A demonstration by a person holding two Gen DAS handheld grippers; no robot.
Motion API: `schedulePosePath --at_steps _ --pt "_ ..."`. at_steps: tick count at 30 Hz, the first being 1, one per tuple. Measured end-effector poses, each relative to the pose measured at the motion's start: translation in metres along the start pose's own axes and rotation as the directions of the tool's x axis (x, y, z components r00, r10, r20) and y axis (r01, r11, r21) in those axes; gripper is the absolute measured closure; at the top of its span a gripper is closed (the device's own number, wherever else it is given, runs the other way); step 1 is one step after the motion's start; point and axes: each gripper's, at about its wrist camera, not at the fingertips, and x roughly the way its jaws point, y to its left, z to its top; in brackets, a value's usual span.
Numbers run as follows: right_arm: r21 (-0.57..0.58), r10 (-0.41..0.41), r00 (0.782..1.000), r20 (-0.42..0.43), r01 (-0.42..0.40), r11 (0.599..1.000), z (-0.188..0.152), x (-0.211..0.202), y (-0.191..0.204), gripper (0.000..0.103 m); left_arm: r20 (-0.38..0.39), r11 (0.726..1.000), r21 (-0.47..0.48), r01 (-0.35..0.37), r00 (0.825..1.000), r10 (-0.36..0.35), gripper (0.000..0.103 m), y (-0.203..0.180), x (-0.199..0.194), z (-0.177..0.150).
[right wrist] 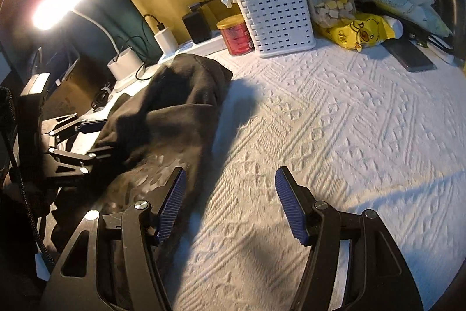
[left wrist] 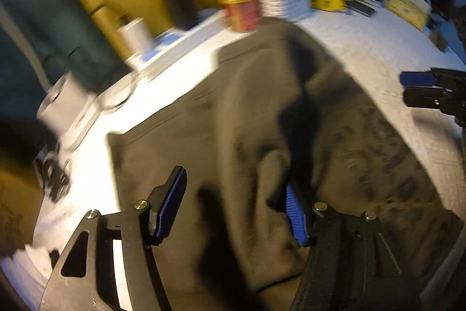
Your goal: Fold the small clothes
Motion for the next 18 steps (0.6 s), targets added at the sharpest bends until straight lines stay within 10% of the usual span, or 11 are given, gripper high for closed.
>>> schedulePosePath --at_steps 7,18 --pt "-0.037 -0.007 1.000 -0.024 0.006 0.999 0.017 0.023 0.015 0.036 0.026 0.979 -0.197 -0.059 0.998 0.065 0.040 0.063 -0.009 -0.027" --pt "-0.028 -0.023 1.000 0.019 0.023 0.999 0.061 0.044 0.022 0.036 0.170 0.957 -0.236 0.168 0.977 -0.129 0.040 0.080 0.000 -0.003"
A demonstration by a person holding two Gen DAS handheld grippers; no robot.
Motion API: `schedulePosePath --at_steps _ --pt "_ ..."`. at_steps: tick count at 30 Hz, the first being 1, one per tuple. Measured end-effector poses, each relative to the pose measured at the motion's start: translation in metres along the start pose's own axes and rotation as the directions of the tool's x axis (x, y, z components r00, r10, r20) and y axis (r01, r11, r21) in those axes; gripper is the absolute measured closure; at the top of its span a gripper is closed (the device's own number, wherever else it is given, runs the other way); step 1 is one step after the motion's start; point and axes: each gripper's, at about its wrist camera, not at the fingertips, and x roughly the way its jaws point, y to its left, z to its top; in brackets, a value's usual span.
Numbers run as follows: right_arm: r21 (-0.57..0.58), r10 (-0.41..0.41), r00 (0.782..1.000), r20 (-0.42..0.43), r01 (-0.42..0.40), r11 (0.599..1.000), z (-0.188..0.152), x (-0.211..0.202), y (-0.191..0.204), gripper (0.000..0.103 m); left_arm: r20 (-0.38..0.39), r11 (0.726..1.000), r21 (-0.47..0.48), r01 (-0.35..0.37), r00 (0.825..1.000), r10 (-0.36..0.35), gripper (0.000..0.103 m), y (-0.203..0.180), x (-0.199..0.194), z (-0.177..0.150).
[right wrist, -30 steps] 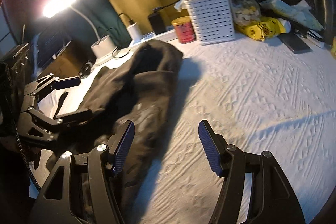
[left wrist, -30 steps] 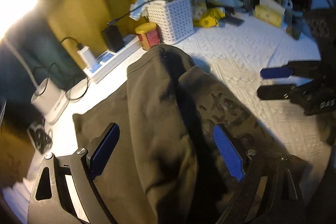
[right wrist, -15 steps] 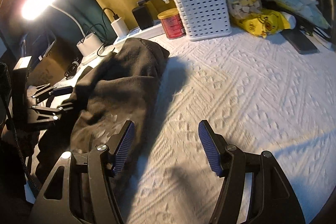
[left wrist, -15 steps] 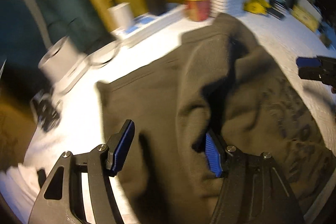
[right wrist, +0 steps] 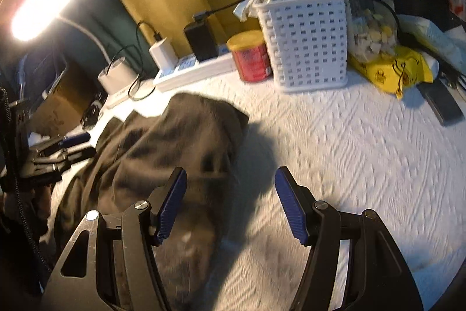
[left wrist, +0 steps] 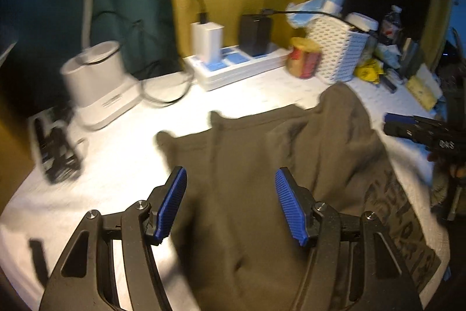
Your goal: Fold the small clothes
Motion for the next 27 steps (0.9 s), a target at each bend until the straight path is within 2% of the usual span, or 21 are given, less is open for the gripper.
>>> schedulePosePath --at_steps 2,5,9,12,13,14,15,16,17,18,20,23,25,27 --pt "0.010 -0.002 1.000 0.010 0.002 1.000 0.007 0.003 -0.003 0.037 -0.015 0.999 0.027 0.036 0.999 -0.035 0.040 -0.006 0.014 0.007" --pt "0.024 0.009 1.000 0.015 -0.009 1.000 0.016 0.010 -0.009 0.037 -0.064 0.999 0.037 -0.010 0.998 0.012 0.040 -0.004 0.037 0.012" --pt "0.030 0.012 1.000 0.009 -0.013 0.999 0.022 0.019 -0.011 0.037 -0.033 0.999 -0.030 -0.021 0.999 0.020 0.040 0.014 0.038 0.016" --pt "0.033 0.037 0.999 0.005 -0.038 0.999 0.023 0.025 -0.012 0.037 -0.036 0.999 -0.040 0.004 0.999 -0.006 0.042 0.021 0.042 0.015" --pt "0.035 0.045 0.999 0.002 -0.045 0.998 0.024 0.028 -0.012 0.037 -0.045 0.999 -0.029 0.025 0.999 -0.027 0.048 0.021 0.045 0.014" --pt "0.040 0.058 0.998 -0.001 -0.058 0.998 0.024 0.032 -0.012 0.039 -0.058 0.999 -0.026 0.041 0.997 -0.042 0.065 0.020 0.048 0.012" --pt "0.044 0.068 0.998 -0.005 -0.067 0.997 0.025 0.034 -0.013 0.041 -0.070 0.998 -0.030 0.053 0.996 -0.055 0.075 0.020 0.052 0.011" --pt "0.051 0.079 0.997 -0.012 -0.079 0.996 0.025 0.038 -0.013 0.045 -0.072 0.997 -0.039 0.068 0.995 -0.070 0.080 0.019 0.055 0.010" --pt "0.057 0.092 0.996 -0.018 -0.091 0.994 0.026 0.042 -0.013 0.046 -0.070 0.996 -0.041 0.077 0.994 -0.080 0.092 0.018 0.056 0.008" --pt "0.064 0.102 0.994 -0.028 -0.100 0.993 0.026 0.046 -0.013 0.048 -0.061 0.996 -0.042 0.080 0.995 -0.083 0.096 0.016 0.056 0.007" --pt "0.075 0.119 0.992 -0.049 -0.115 0.990 0.025 0.052 -0.012 0.062 -0.042 0.997 -0.035 0.068 0.997 -0.069 0.101 0.013 0.050 0.008" --pt "0.070 0.144 0.988 -0.058 -0.140 0.988 0.027 0.057 -0.007 0.080 0.017 0.999 -0.027 0.037 0.999 -0.037 0.102 0.013 0.032 0.011" --pt "0.053 0.139 0.990 -0.039 -0.136 0.989 0.032 0.054 -0.002 0.088 0.062 1.000 -0.030 0.009 0.998 -0.007 0.102 0.015 0.015 0.013" --pt "0.028 0.134 0.991 -0.010 -0.134 0.991 0.039 0.049 0.005 0.089 0.096 0.999 -0.047 -0.011 0.995 0.015 0.102 0.019 0.000 0.013"
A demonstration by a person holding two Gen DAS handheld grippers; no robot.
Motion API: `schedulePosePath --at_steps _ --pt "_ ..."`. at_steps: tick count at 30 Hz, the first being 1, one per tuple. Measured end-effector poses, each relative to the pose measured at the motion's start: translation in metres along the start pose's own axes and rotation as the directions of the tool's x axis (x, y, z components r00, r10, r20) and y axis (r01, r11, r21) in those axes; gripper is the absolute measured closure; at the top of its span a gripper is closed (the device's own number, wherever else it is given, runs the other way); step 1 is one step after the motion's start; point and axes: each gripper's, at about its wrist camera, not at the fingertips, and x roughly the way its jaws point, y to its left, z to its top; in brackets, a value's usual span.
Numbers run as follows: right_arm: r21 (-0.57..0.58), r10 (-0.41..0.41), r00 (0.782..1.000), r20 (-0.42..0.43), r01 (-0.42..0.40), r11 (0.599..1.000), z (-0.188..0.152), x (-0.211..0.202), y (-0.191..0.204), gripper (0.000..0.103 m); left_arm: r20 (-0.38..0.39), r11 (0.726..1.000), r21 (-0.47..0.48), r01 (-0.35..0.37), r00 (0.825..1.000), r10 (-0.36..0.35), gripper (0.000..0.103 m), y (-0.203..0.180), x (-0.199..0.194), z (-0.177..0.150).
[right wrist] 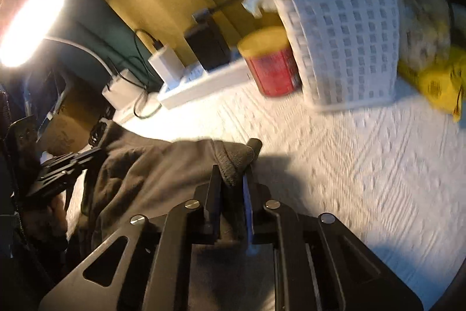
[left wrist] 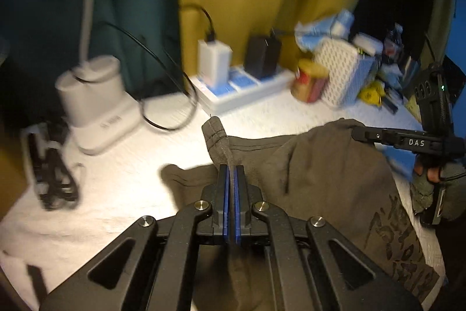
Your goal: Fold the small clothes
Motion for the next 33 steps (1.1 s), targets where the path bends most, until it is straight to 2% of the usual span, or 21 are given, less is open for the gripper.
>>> schedulePosePath --at_steps 6,10,13,16,20,22,23,24,26,29,33 --pt "-0.103 -0.041 0.998 0.043 0.045 0.994 0.017 0.000 0.024 0.089 0.025 0.998 -0.019 -0.063 0.998 0.063 0.102 0.017 -0.018 -0.005" --pt "-0.180 -0.140 0.990 0.006 0.138 0.974 0.012 0.029 0.036 0.088 -0.046 0.996 -0.055 -0.066 0.997 0.064 0.102 0.032 0.003 -0.015" --pt "-0.211 -0.203 0.979 -0.006 0.197 0.957 0.005 0.042 0.038 0.088 -0.087 0.990 -0.130 -0.062 0.995 0.051 0.100 0.043 0.012 -0.019" --pt "-0.225 -0.227 0.974 0.012 0.224 0.948 0.002 0.036 0.040 0.077 -0.088 0.984 -0.136 -0.116 0.991 0.104 0.100 0.043 0.004 -0.018" --pt "-0.220 -0.235 0.972 0.029 0.235 0.947 0.000 0.023 0.040 0.067 -0.080 0.984 -0.137 -0.118 0.991 0.107 0.099 0.039 -0.011 -0.022" --pt "-0.217 -0.237 0.971 0.036 0.239 0.946 -0.003 0.013 0.043 0.067 -0.080 0.985 -0.127 -0.120 0.991 0.111 0.090 0.034 -0.019 -0.027" --pt "-0.216 -0.237 0.971 0.037 0.239 0.947 -0.005 0.010 0.045 0.067 -0.077 0.985 -0.125 -0.118 0.991 0.109 0.073 0.031 -0.022 -0.029" --pt "-0.215 -0.235 0.971 0.040 0.238 0.947 -0.008 0.005 0.047 0.067 -0.073 0.985 -0.126 -0.114 0.992 0.106 0.050 0.029 -0.026 -0.032" --pt "-0.216 -0.234 0.971 0.043 0.238 0.947 -0.012 -0.004 0.049 0.066 -0.054 0.985 -0.136 -0.105 0.994 0.098 0.036 0.023 -0.036 -0.039" --pt "-0.212 -0.228 0.973 0.045 0.232 0.949 -0.020 -0.019 0.053 0.064 -0.057 0.988 -0.122 -0.099 0.994 0.092 0.035 0.011 -0.048 -0.048" --pt "-0.199 -0.210 0.977 0.047 0.215 0.956 -0.033 -0.038 0.055 0.059 -0.043 0.992 -0.115 -0.054 0.998 0.049 0.035 -0.009 -0.065 -0.060"
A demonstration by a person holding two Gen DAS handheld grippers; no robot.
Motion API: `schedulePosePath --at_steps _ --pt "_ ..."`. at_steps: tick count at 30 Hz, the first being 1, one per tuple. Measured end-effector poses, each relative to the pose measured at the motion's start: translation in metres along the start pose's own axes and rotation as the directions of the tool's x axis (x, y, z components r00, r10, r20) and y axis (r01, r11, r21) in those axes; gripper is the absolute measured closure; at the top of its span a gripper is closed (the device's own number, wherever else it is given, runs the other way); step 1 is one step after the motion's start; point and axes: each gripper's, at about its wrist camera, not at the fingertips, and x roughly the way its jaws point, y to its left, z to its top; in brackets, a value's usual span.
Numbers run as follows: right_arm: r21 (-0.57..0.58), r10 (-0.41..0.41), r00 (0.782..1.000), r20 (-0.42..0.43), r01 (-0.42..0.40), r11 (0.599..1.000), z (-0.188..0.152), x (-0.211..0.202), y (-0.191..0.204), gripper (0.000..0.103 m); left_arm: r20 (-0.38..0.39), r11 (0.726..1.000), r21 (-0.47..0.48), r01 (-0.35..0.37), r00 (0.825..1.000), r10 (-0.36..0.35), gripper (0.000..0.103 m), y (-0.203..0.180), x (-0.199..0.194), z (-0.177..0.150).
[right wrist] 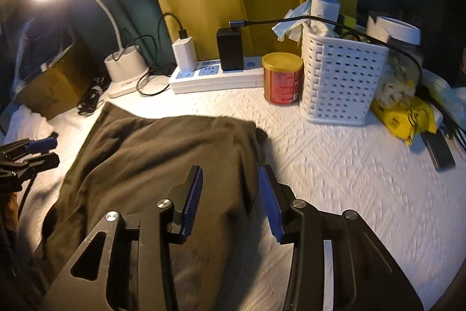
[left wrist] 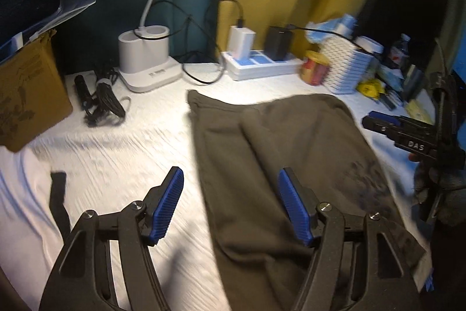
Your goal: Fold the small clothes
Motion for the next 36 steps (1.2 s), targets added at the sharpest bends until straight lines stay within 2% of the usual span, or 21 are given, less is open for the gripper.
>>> schedulePosePath --at_steps 9,16,22,23,24,25,26,30,33,36 --pt "0.020 0.011 1.000 -0.015 -0.011 1.000 -0.042 -0.033 0.011 0.057 -0.019 0.994 0.043 0.104 0.994 -0.103 0.035 -0.038 -0.024 -0.037" --pt "0.050 0.009 1.000 -0.014 -0.009 0.999 -0.070 -0.053 0.016 0.057 -0.060 0.974 0.082 0.212 0.976 -0.208 0.035 -0.065 -0.035 -0.066" --pt "0.066 0.009 1.000 -0.020 -0.008 0.998 -0.090 -0.064 0.020 0.057 -0.118 0.959 0.143 0.245 0.966 -0.229 0.037 -0.084 -0.031 -0.091" --pt "0.068 0.010 1.000 -0.021 -0.008 0.998 -0.093 -0.066 0.021 0.057 -0.121 0.956 0.157 0.248 0.966 -0.231 0.050 -0.085 -0.031 -0.095" --pt "0.068 0.010 1.000 -0.021 -0.009 0.998 -0.096 -0.068 0.022 0.057 -0.130 0.953 0.171 0.252 0.964 -0.231 0.069 -0.087 -0.031 -0.098" --pt "0.067 0.010 1.000 -0.023 -0.009 0.998 -0.099 -0.069 0.023 0.057 -0.140 0.950 0.190 0.246 0.965 -0.222 0.073 -0.090 -0.032 -0.101" --pt "0.067 0.009 1.000 -0.024 -0.008 0.998 -0.102 -0.071 0.024 0.057 -0.135 0.949 0.206 0.240 0.967 -0.216 0.081 -0.092 -0.034 -0.103" --pt "0.068 0.005 1.000 -0.025 -0.004 0.998 -0.111 -0.077 0.027 0.057 -0.081 0.951 0.225 0.213 0.977 -0.200 0.087 -0.088 -0.058 -0.103" --pt "0.069 0.005 1.000 -0.024 -0.003 0.998 -0.116 -0.081 0.029 0.057 -0.041 0.960 0.219 0.175 0.985 -0.170 0.088 -0.076 -0.077 -0.102" --pt "0.066 0.011 1.000 -0.026 -0.009 0.998 -0.121 -0.084 0.033 0.057 -0.033 0.965 0.211 0.156 0.988 -0.153 0.088 -0.066 -0.088 -0.104"
